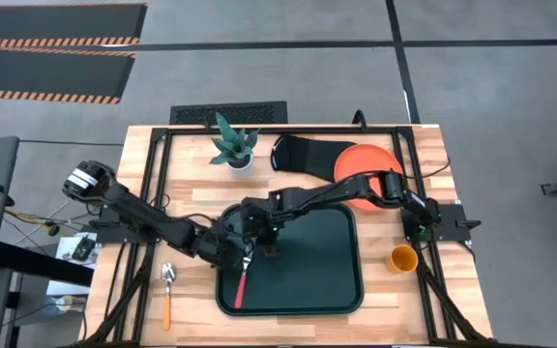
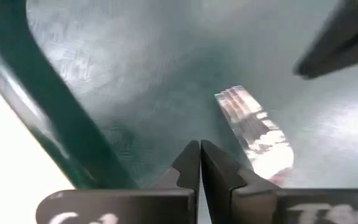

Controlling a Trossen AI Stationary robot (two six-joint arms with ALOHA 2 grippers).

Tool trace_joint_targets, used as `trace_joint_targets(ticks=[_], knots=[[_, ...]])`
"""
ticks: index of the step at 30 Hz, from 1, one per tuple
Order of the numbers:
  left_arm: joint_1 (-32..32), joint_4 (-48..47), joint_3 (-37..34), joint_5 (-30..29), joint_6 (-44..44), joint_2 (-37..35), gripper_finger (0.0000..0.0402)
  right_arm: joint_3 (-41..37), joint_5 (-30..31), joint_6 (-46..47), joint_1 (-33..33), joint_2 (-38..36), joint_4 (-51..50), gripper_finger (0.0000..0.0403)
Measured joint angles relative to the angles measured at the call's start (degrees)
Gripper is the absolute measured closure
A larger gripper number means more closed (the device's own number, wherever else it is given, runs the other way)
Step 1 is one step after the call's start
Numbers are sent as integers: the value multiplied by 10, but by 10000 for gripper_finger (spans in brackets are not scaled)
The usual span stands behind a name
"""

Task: Pick and place plate/cup/fork/spoon on tray
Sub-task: Put the pink fork on the left side of the black tray

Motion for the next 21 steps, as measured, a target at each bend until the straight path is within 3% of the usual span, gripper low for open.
trace_joint_targets(ticks=[4,8,11,17,21], knots=[[0,-22,0,1,-10,-36,402,0,7,-1,-12,-48,-60,349],[-1,-30,0,2,-19,-83,401,1,18,-26,-31,-103,-199,311],[-4,11,0,3,20,-111,390,0,55,-40,-41,-150,-308,276],[-15,158,1,5,126,-111,315,0,136,-11,-47,-247,-433,224],[-15,152,1,4,139,-112,255,0,174,53,-37,-321,-502,218]])
